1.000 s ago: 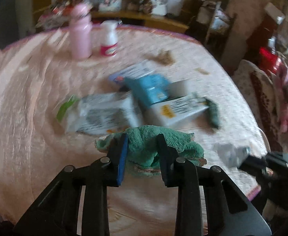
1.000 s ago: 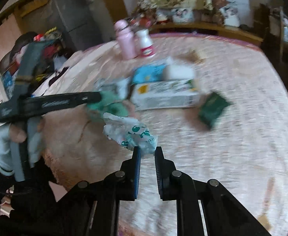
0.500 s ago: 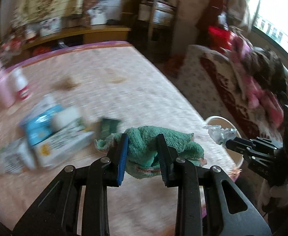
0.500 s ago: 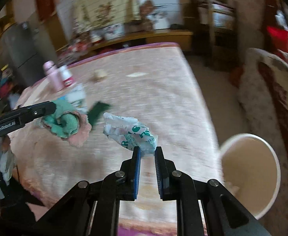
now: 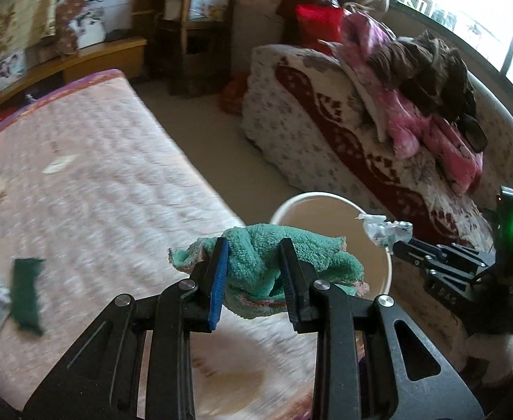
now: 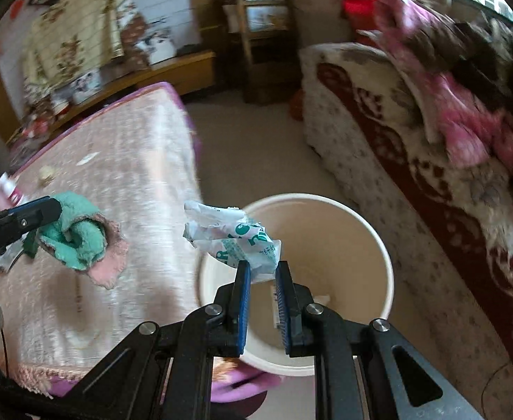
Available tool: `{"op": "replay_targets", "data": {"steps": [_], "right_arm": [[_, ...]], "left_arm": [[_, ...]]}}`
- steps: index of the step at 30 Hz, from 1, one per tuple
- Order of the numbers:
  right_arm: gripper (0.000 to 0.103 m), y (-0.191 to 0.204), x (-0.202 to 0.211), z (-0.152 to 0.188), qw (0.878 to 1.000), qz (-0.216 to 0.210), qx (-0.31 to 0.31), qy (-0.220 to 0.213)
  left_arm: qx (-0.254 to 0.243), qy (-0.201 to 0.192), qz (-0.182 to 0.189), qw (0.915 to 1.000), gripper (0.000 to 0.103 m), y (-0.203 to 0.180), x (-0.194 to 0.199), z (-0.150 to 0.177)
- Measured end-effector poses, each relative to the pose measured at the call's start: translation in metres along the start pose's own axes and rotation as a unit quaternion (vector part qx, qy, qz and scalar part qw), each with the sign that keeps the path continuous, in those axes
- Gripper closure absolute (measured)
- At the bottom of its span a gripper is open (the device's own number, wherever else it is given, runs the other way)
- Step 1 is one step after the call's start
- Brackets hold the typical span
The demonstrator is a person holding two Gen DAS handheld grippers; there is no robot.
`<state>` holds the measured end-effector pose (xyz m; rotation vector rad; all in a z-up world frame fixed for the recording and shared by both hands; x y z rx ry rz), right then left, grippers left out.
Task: Collect trash
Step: 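Carry towel and wrapper over the white bucket and open both tools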
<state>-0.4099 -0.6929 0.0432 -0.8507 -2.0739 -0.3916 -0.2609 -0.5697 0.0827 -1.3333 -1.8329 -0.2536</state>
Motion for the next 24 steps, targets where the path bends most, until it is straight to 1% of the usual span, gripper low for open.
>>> {"op": "replay_targets", "data": {"steps": [3, 6, 7, 9, 10, 11, 12, 13, 17, 20, 24], "right_arm": [[0.089, -0.019, -0.009, 0.003, 1.000, 0.018, -0.011, 0.004], [0.090, -0.030, -0.016, 0.005, 0.999, 0.025, -0.026, 0.008], [0.090, -0.035, -0.019, 0.005, 0.999, 0.029, -0.031, 0.008], [0.089, -0.040, -0.021, 0.005, 0.998, 0.036, -0.041, 0.007], [0.084, -0.043, -0.023, 0.005, 0.998, 0.037, -0.048, 0.006], [0.067, -0.045, -0.023, 0.005, 0.998, 0.039, -0.055, 0.006], [0.060, -0.049, -0.023, 0.004, 0.997, 0.040, -0.066, 0.001], [0.056, -0.050, -0.022, 0.004, 0.997, 0.037, -0.072, -0.003], [0.056, -0.050, -0.022, 0.005, 0.997, 0.033, -0.073, -0.001], [0.056, -0.042, -0.022, 0.006, 0.997, 0.028, -0.065, -0.001], [0.056, -0.026, -0.022, 0.008, 0.998, 0.023, -0.052, -0.001]], "left_arm": [[-0.006, 0.009, 0.008, 0.9999, 0.076, -0.017, -0.020, -0.004], [-0.012, 0.011, 0.012, 0.9998, 0.074, -0.029, -0.032, -0.007], [-0.012, 0.010, 0.014, 0.9998, 0.071, -0.031, -0.035, -0.007], [-0.011, 0.010, 0.026, 0.9996, 0.069, -0.035, -0.041, -0.009], [-0.011, 0.010, 0.034, 0.9993, 0.067, -0.037, -0.043, -0.010], [-0.010, 0.011, 0.039, 0.9991, 0.060, -0.037, -0.043, -0.009], [-0.008, 0.012, 0.040, 0.9991, 0.056, -0.037, -0.044, -0.009], [-0.007, 0.011, 0.042, 0.9990, 0.052, -0.036, -0.043, -0.009], [-0.016, 0.008, 0.034, 0.9993, 0.052, -0.032, -0.037, -0.005], [-0.027, 0.000, 0.010, 0.9996, 0.052, -0.024, -0.028, -0.001], [-0.032, -0.008, -0.013, 0.9994, 0.052, -0.012, -0.018, 0.005]]}}
Point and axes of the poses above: each gripper's, at about its wrist camera, not at the fingertips, and x roughly against the way its jaws point, y to its left, z to its underside, the point moved 6 cm from there along -x, roughly the way its jaws point, and after that the axes turned 6 degrees about z, right-handed, at the moved point
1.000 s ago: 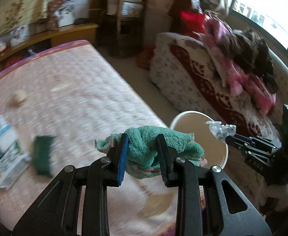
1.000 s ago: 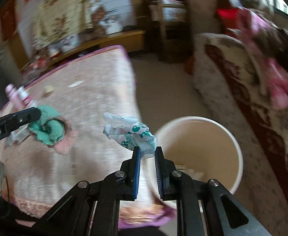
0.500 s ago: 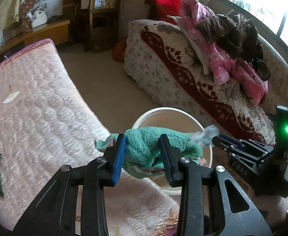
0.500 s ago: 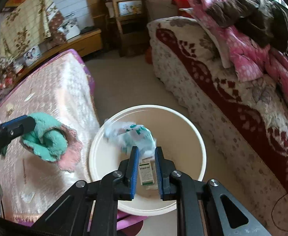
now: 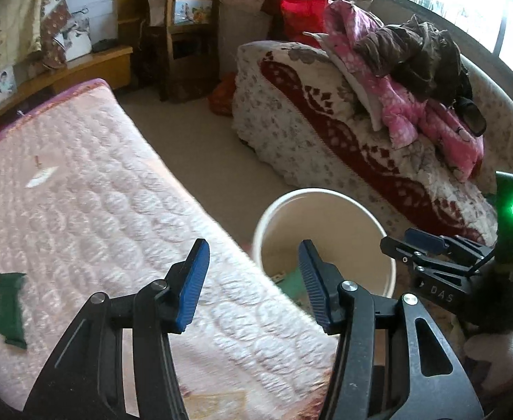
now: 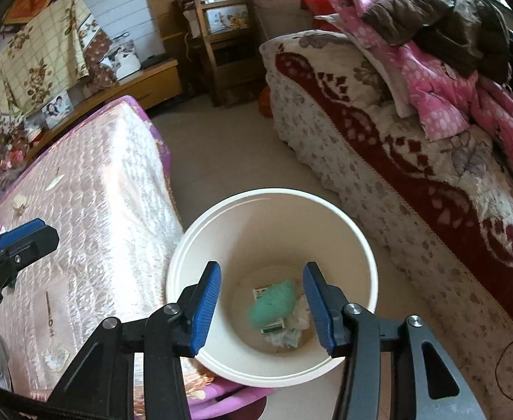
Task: Collect trash
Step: 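Carry towel and wrapper over the white bucket and open both tools, then move both tools back over the remaining trash on the mattress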
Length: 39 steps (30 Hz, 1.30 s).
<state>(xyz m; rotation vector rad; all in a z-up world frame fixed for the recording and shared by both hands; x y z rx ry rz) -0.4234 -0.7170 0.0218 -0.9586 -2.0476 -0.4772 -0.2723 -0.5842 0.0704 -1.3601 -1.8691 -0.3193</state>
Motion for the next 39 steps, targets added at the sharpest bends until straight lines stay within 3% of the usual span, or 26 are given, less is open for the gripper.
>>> {"op": "replay_targets", "data": {"steps": [6, 26, 39], "right_arm": [[0.056, 0.033, 0.006, 0.001, 1.000, -0.015, 0.022, -0.004], [0.055, 0.151, 0.029, 0.003, 0.993, -0.064, 0.098, -0.014], [0.048, 0.260, 0.029, 0.025, 0.978, -0.127, 0.167, 0.008]], "left_arm": [[0.011, -0.011, -0.034, 0.9993, 0.052, 0.027, 0.020, 0.008], [0.087, -0.039, -0.092, 0.9912, 0.052, 0.126, 0.091, 0.046], [0.161, -0.034, -0.151, 0.9748, 0.052, 0.220, 0.152, 0.095]]}}
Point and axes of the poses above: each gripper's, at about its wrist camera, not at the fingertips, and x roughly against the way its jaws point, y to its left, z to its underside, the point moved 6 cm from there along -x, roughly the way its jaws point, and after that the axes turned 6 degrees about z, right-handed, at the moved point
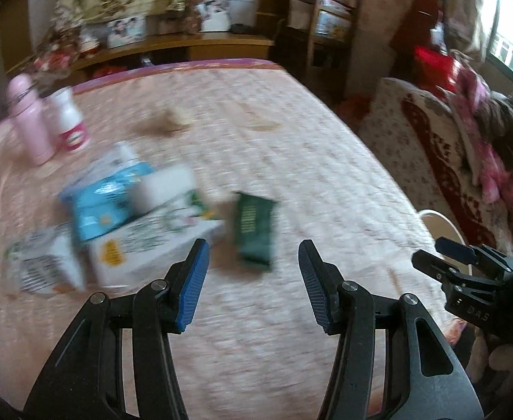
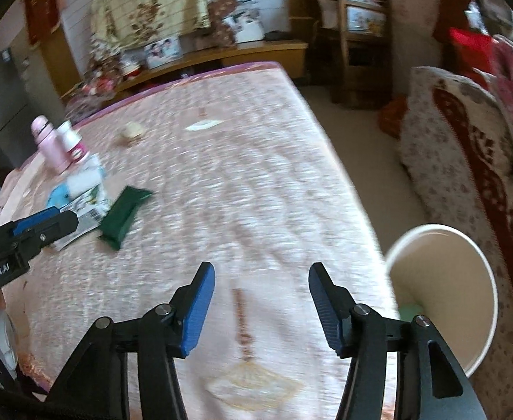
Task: Collect trash
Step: 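Move both tools back over the remaining trash on the mattress, then grasp the dark green packet with right tool while left tool grasps plastic bag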
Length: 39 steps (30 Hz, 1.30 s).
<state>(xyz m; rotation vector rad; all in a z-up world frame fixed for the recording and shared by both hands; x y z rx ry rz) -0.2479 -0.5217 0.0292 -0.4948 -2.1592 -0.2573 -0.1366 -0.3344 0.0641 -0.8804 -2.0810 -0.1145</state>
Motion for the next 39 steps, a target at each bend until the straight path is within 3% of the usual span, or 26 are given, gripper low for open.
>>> {"op": "replay_targets", "data": {"steps": [6, 10, 15, 19, 27, 31, 36, 39], "right_arm": [[0.045, 0.054, -0.013, -0.001, 0.999, -0.033, 0.036, 0.011], [0.045, 0.084, -0.022, -0.006, 0.997, -0.064, 0.045, 0.022], [0.045, 0.112, -0.032, -0.021, 0.996, -0.077, 0.050, 0.024], [0.044, 0.129, -0.035, -0.028, 0.994, -0.087, 0.057, 0.024], [0.043, 0.142, -0.053, -0.033, 0.994, -0.102, 0.037, 0.032], [0.038, 0.142, -0.063, -0.036, 0.993, -0.112, 0.009, 0.037], [0.037, 0.145, -0.084, -0.049, 0.992, -0.112, -0.032, 0.042], [0.037, 0.156, -0.099, -0.053, 0.993, -0.104, -0.023, 0.056]], "left_arm": [[0.032, -0.005, -0.077, 0.9965, 0.052, 0.089, 0.027, -0.004], [0.066, -0.011, -0.153, 0.9860, 0.052, 0.168, 0.039, -0.014], [0.138, 0.003, -0.198, 0.9704, 0.052, 0.261, 0.040, -0.020], [0.179, 0.011, -0.161, 0.9706, 0.052, 0.284, 0.048, -0.010], [0.217, 0.041, -0.086, 0.9715, 0.051, 0.271, 0.042, 0.026], [0.213, 0.031, -0.096, 0.9718, 0.043, 0.265, 0.039, 0.034], [0.239, 0.024, -0.093, 0.9663, 0.042, 0.270, 0.024, 0.037], [0.231, 0.019, -0.098, 0.9679, 0.042, 0.268, 0.024, 0.039]]}}
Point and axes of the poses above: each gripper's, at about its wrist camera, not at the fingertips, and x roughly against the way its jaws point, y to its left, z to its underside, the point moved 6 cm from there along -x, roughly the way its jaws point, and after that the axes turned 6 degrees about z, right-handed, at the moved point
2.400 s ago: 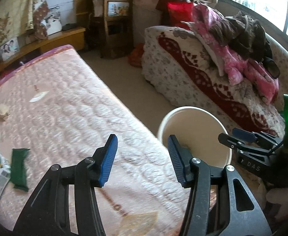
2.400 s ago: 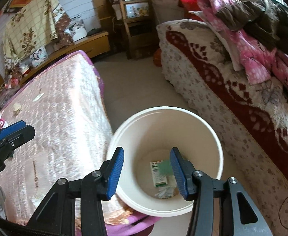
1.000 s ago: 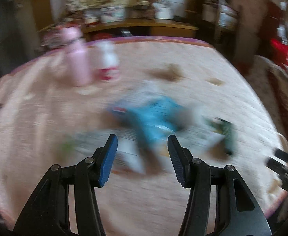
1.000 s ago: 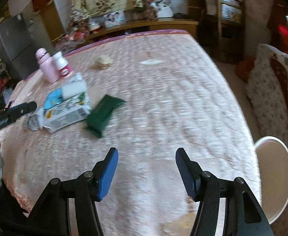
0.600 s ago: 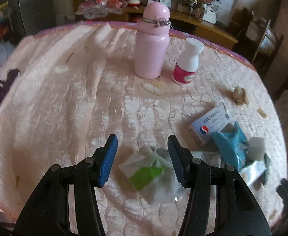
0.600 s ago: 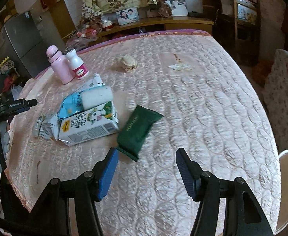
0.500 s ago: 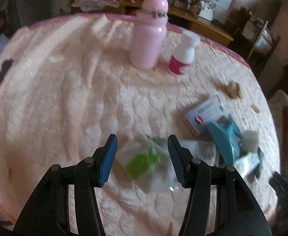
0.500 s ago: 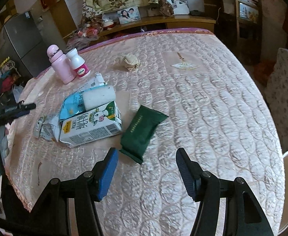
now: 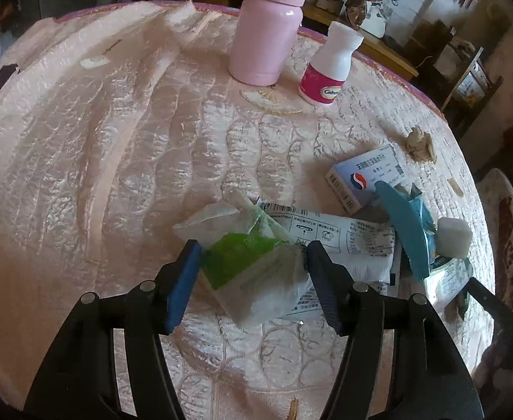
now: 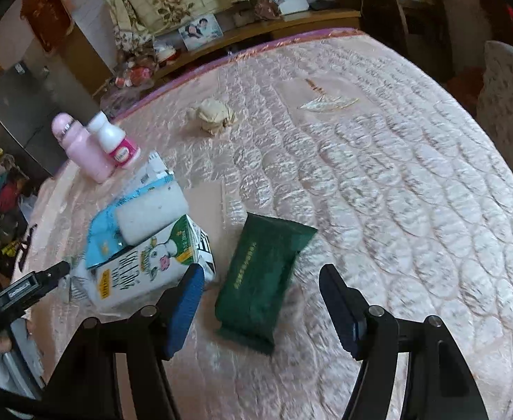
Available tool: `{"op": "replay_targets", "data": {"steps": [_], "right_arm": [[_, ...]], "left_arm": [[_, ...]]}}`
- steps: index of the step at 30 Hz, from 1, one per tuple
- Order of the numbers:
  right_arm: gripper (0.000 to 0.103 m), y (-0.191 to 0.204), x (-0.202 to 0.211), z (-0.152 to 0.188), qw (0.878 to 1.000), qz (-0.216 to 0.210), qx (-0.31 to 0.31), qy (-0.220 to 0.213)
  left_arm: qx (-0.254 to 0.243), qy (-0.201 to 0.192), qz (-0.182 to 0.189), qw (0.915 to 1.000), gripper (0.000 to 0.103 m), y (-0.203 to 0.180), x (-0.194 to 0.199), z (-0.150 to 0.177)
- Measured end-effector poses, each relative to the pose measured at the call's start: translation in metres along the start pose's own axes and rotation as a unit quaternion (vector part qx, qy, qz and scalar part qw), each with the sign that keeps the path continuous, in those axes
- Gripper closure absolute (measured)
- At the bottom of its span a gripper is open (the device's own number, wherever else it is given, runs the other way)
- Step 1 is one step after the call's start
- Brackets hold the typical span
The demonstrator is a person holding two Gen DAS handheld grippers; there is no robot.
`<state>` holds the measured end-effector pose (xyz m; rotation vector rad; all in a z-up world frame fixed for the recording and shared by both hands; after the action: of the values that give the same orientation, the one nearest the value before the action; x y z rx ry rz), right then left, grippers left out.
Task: Collect trash
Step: 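Grasp the dark green packet with right tool while left tool grasps plastic bag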
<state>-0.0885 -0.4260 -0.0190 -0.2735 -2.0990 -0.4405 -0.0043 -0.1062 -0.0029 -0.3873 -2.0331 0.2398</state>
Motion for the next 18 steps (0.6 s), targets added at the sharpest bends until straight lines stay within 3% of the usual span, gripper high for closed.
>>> {"op": "replay_targets", "data": {"steps": [3, 4, 5, 6, 9, 14, 18], "right_arm": [[0.043, 0.003, -0.009, 0.001, 1.000, 0.022, 0.023, -0.001], [0.061, 0.004, -0.010, 0.001, 0.999, 0.027, 0.033, -0.006], [0.070, 0.003, -0.011, 0.002, 0.999, 0.028, 0.038, -0.002], [0.071, 0.001, -0.011, 0.003, 0.999, 0.025, 0.039, -0.002], [0.079, -0.005, -0.001, 0.008, 0.999, 0.014, 0.042, -0.009], [0.079, -0.012, 0.031, 0.018, 0.998, 0.005, 0.065, -0.024], [0.079, -0.020, 0.058, 0.027, 0.996, 0.002, 0.077, -0.034]], "left_arm": [[-0.004, -0.001, 0.010, 0.9999, 0.053, 0.003, 0.004, 0.004], [-0.005, 0.002, 0.016, 0.9999, 0.069, 0.005, 0.005, 0.005], [-0.005, 0.005, 0.020, 0.9998, 0.089, 0.006, 0.006, 0.007], [-0.004, 0.010, 0.020, 0.9997, 0.093, 0.008, 0.007, 0.008], [-0.005, 0.011, 0.030, 0.9995, 0.098, 0.008, 0.017, 0.013], [-0.064, -0.025, 0.037, 0.9969, 0.099, -0.023, 0.050, 0.019], [-0.099, -0.041, 0.063, 0.9923, 0.099, -0.058, 0.072, 0.027]]}}
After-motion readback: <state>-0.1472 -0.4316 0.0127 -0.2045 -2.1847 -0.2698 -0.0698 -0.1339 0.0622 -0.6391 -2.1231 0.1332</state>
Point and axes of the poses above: each gripper's, at about its wrist camera, not at the fingertips, and x roughly against the way its jaws point, y to its left, z to its underside, the point moved 6 cm from there along -x, roughly the way its jaws point, and after that the axes turned 6 degrees about z, right-handed, at the moved point
